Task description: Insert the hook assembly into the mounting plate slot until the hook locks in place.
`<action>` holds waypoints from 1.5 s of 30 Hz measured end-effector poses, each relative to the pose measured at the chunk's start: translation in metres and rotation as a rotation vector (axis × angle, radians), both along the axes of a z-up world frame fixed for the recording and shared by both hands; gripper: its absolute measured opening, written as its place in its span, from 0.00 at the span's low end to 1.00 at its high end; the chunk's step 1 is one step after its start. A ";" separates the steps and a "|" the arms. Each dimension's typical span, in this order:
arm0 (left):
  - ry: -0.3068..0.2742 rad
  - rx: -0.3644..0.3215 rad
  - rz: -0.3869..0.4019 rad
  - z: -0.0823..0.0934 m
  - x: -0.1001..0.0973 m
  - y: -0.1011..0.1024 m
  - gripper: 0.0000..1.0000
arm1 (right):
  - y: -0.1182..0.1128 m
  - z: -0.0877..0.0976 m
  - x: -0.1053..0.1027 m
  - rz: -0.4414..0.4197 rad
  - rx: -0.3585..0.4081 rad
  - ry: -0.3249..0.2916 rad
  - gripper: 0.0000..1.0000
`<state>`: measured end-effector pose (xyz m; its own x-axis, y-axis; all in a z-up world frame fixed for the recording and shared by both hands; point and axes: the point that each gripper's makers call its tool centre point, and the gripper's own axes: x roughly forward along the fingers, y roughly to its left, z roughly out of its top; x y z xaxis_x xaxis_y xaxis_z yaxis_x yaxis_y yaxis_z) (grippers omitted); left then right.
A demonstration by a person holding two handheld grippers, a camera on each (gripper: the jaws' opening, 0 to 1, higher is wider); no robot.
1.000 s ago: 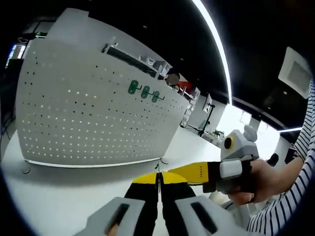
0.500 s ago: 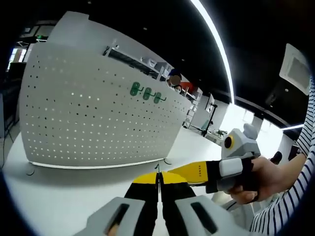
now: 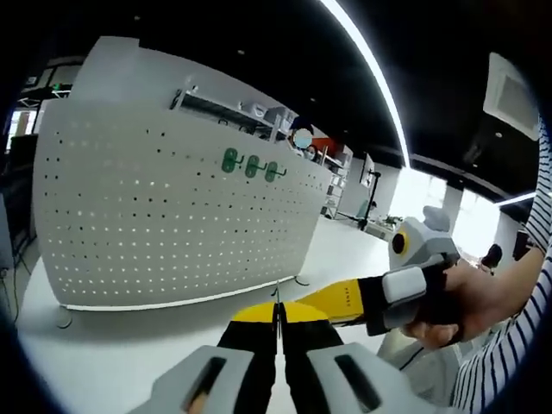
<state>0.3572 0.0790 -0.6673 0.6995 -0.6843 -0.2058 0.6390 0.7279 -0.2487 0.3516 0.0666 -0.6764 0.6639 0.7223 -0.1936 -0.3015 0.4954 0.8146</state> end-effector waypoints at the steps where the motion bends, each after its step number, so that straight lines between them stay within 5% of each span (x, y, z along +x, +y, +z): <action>1: -0.023 0.017 -0.002 0.001 0.000 0.000 0.01 | 0.000 0.001 0.000 -0.002 -0.003 -0.014 0.00; 8: -0.082 0.065 -0.014 0.005 -0.001 0.001 0.02 | 0.001 0.005 0.001 0.012 -0.022 -0.044 0.00; 16: -0.071 0.072 0.001 0.006 0.000 0.006 0.11 | 0.001 0.010 0.003 0.033 -0.069 -0.090 0.00; 19: -0.059 0.045 0.002 0.009 0.002 0.010 0.19 | -0.001 0.011 0.003 0.042 -0.120 -0.131 0.00; 23: -0.008 -0.080 -0.007 0.017 0.000 0.010 0.38 | -0.003 0.014 0.004 0.055 -0.169 -0.178 0.00; 38: 0.043 -0.137 -0.047 0.022 -0.003 0.012 0.58 | -0.001 0.026 0.006 0.100 -0.352 -0.364 0.00; 40: 0.083 -0.208 -0.066 0.024 -0.007 0.008 0.66 | -0.001 0.028 0.007 0.096 -0.380 -0.394 0.00; 43: 0.073 -0.195 -0.081 0.025 -0.011 0.004 0.78 | 0.001 0.030 0.007 0.098 -0.389 -0.413 0.00; 45: 0.070 -0.187 -0.096 0.025 -0.013 0.004 0.77 | 0.001 0.029 0.007 0.107 -0.406 -0.427 0.00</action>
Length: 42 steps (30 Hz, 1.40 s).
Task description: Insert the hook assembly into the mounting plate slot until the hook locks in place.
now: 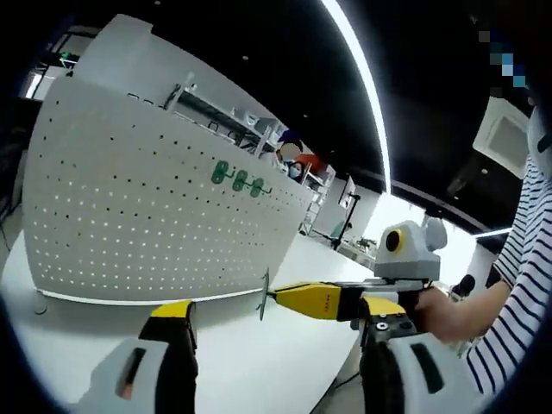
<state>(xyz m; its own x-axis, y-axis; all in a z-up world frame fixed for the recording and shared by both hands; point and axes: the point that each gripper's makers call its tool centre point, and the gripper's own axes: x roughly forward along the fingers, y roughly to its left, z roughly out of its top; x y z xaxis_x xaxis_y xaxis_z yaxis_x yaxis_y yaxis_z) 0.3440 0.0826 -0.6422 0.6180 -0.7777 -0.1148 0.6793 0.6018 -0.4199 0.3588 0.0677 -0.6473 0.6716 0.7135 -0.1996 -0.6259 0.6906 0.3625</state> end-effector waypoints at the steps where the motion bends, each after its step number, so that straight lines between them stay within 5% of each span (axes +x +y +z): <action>1: -0.001 -0.002 -0.003 0.001 0.000 0.000 0.78 | 0.000 0.000 0.000 -0.001 0.002 0.002 0.00; 19: 0.054 -0.011 0.008 -0.008 0.006 -0.004 1.00 | -0.002 0.008 0.019 -0.011 -0.029 -0.077 0.00; 34: 0.075 0.024 0.015 -0.017 0.007 -0.002 1.00 | -0.002 0.011 0.040 -0.064 -0.097 -0.171 0.00; 42: 0.095 0.023 0.037 -0.022 0.007 0.003 1.00 | -0.021 0.024 0.066 -0.181 -0.098 -0.221 0.00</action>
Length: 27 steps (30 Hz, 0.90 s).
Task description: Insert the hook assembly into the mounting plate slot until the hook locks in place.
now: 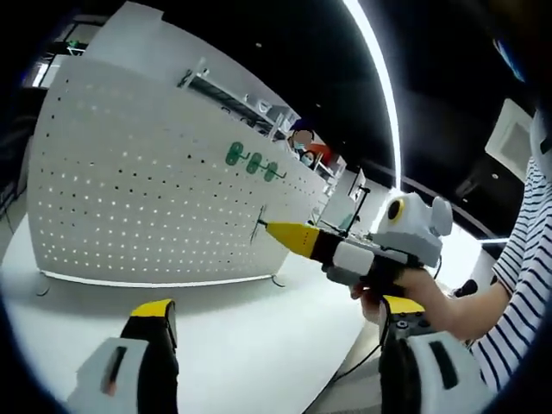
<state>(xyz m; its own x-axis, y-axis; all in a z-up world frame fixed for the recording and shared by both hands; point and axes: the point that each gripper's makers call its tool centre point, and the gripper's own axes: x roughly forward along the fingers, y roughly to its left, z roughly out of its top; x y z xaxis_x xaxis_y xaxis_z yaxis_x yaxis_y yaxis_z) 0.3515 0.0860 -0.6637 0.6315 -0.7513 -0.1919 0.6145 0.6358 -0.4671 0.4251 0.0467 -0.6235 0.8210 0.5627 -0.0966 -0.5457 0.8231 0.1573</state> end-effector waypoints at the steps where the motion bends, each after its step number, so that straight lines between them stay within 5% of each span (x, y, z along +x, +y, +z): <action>1: 0.001 0.003 0.001 -0.001 0.000 0.001 1.00 | -0.005 0.002 0.005 -0.018 -0.004 -0.015 0.00; 27: 0.045 0.000 0.023 -0.010 0.005 0.013 1.00 | -0.093 0.034 0.082 -0.305 -0.020 -0.134 0.00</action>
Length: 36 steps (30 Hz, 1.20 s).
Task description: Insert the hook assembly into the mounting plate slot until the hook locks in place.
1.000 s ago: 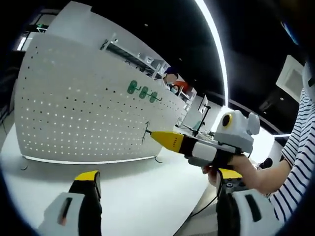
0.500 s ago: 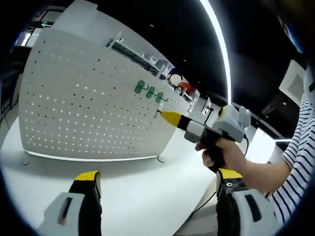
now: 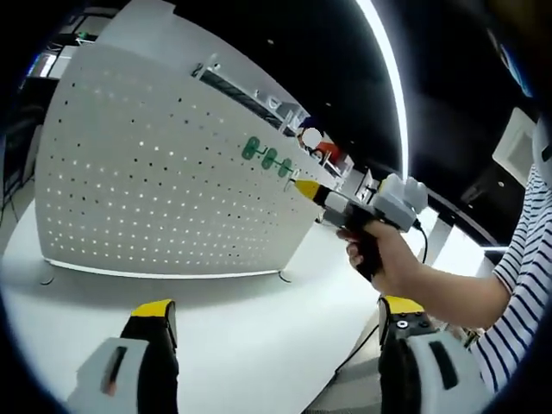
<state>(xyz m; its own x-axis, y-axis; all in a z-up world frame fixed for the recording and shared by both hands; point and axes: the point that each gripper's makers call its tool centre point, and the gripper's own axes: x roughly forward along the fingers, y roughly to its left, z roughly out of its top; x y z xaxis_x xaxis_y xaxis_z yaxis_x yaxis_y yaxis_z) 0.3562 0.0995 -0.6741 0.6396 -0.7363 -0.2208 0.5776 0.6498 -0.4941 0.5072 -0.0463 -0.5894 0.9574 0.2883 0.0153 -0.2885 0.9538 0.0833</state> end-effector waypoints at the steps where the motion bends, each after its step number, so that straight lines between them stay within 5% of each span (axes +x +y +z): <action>1: 0.000 -0.001 0.000 0.000 0.000 0.000 1.00 | -0.003 0.000 0.002 -0.008 -0.001 -0.002 0.00; 19: 0.028 0.006 0.012 -0.008 0.005 0.003 1.00 | -0.061 0.005 0.029 -0.129 -0.007 -0.028 0.00; 36: 0.046 0.021 0.010 -0.014 0.010 0.003 1.00 | -0.085 0.016 0.052 -0.174 -0.020 -0.057 0.00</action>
